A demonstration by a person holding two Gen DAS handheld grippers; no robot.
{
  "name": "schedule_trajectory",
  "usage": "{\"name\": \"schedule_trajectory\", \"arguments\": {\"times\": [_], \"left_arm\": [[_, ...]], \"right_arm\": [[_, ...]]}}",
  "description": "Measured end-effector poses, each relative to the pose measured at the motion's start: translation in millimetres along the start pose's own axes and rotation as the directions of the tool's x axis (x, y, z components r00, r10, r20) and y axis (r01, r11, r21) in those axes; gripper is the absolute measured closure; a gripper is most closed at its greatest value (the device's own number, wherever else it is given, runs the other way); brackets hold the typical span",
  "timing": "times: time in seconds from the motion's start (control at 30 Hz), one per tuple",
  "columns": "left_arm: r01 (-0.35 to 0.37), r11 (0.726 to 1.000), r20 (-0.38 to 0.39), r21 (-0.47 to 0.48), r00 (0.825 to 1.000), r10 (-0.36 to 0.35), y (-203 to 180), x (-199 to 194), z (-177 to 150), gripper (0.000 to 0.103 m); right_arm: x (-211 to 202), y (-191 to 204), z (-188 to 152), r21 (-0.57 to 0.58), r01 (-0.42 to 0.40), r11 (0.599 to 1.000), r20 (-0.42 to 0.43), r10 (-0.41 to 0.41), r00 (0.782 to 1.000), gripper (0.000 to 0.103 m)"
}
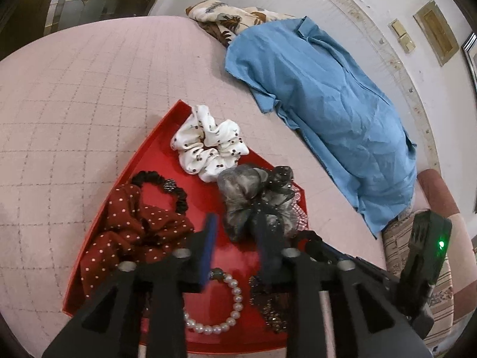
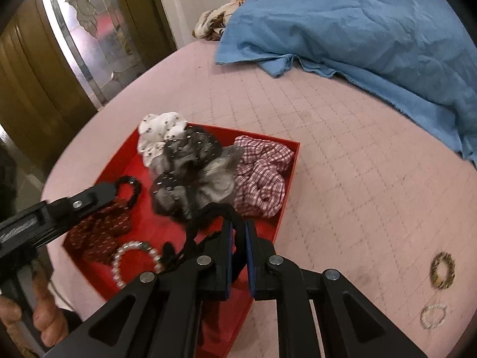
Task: Organize jewelry
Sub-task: 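Carry the claw clips and hair tie into the red tray and open both tools, then move both tools back toward the leopard hair tie and green bead bracelet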
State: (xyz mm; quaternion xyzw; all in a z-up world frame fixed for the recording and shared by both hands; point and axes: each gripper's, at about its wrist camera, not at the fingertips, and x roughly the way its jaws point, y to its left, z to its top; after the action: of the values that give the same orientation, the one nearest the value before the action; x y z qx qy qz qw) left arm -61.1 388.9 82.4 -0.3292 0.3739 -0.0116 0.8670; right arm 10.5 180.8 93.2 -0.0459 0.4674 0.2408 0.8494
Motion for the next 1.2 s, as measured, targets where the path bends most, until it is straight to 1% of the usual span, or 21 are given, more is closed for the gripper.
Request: {"name": "schedule_trajectory", "arguments": {"times": [0.03, 0.1, 0.17, 0.23, 0.33, 0.37, 0.47, 0.5, 0.63, 0.7, 0.73, 0.87, 1.0, 1.2], "left_arm": [[-0.002, 1.000, 0.004, -0.002, 1.000, 0.002, 1, -1, 0, 0.066], [0.001, 1.000, 0.012, -0.011, 1.000, -0.001, 3, -3, 0, 0.063], [0.007, 1.000, 0.016, -0.020, 1.000, -0.006, 6, -4, 0, 0.057], [0.006, 1.000, 0.019, -0.020, 1.000, -0.005, 6, -4, 0, 0.056], [0.002, 1.000, 0.013, -0.016, 1.000, -0.002, 6, -4, -1, 0.053], [0.001, 1.000, 0.010, -0.012, 1.000, -0.001, 6, -3, -1, 0.051], [-0.011, 1.000, 0.004, 0.004, 1.000, 0.011, 4, -2, -2, 0.049], [-0.016, 1.000, 0.004, 0.011, 1.000, 0.016, 3, -2, -3, 0.049], [-0.038, 0.999, 0.005, 0.029, 0.999, 0.038, 0, -2, -5, 0.044], [-0.053, 0.998, 0.007, 0.040, 0.999, 0.053, -2, -1, -6, 0.043], [-0.061, 0.997, 0.008, 0.046, 0.998, 0.061, -2, -1, -7, 0.043], [-0.088, 0.994, 0.008, 0.068, 0.996, 0.088, -6, 1, -10, 0.042], [-0.122, 0.988, 0.021, 0.095, 0.993, 0.120, -11, 0, -13, 0.041], [-0.213, 0.963, 0.061, 0.164, 0.977, 0.205, -23, 0, -19, 0.041]], "right_arm": [[4, -1, 1, 0.004, 0.002, 1.000, -0.005, -0.002, 1.000, 0.093], [7, -1, 1, 0.009, -0.001, 1.000, -0.009, 0.001, 1.000, 0.093], [11, 1, 2, -0.007, 0.013, 1.000, -0.009, -0.013, 1.000, 0.093], [13, 3, 2, -0.016, 0.032, 0.999, -0.006, -0.032, 0.999, 0.090], [11, 0, 2, 0.003, 0.034, 0.999, 0.000, -0.034, 0.999, 0.088], [9, -2, 3, 0.008, 0.037, 0.999, 0.007, -0.038, 0.999, 0.086], [2, -3, 4, 0.014, 0.041, 0.999, 0.023, -0.042, 0.999, 0.073], [0, -4, 4, 0.016, 0.041, 0.999, 0.028, -0.042, 0.999, 0.070], [-8, -5, 3, 0.031, 0.032, 0.999, 0.041, -0.033, 0.999, 0.069], [-13, -7, 2, 0.040, 0.029, 0.999, 0.048, -0.031, 0.998, 0.063], [-18, -10, 1, 0.047, 0.028, 0.999, 0.055, -0.031, 0.998, 0.061], [-31, -25, -7, 0.070, 0.041, 0.997, 0.064, -0.045, 0.997, 0.060], [-48, -54, -26, 0.130, 0.066, 0.989, 0.061, -0.074, 0.995, 0.060], [-62, -88, -56, 0.212, 0.091, 0.973, 0.034, -0.101, 0.994, 0.060]]}}
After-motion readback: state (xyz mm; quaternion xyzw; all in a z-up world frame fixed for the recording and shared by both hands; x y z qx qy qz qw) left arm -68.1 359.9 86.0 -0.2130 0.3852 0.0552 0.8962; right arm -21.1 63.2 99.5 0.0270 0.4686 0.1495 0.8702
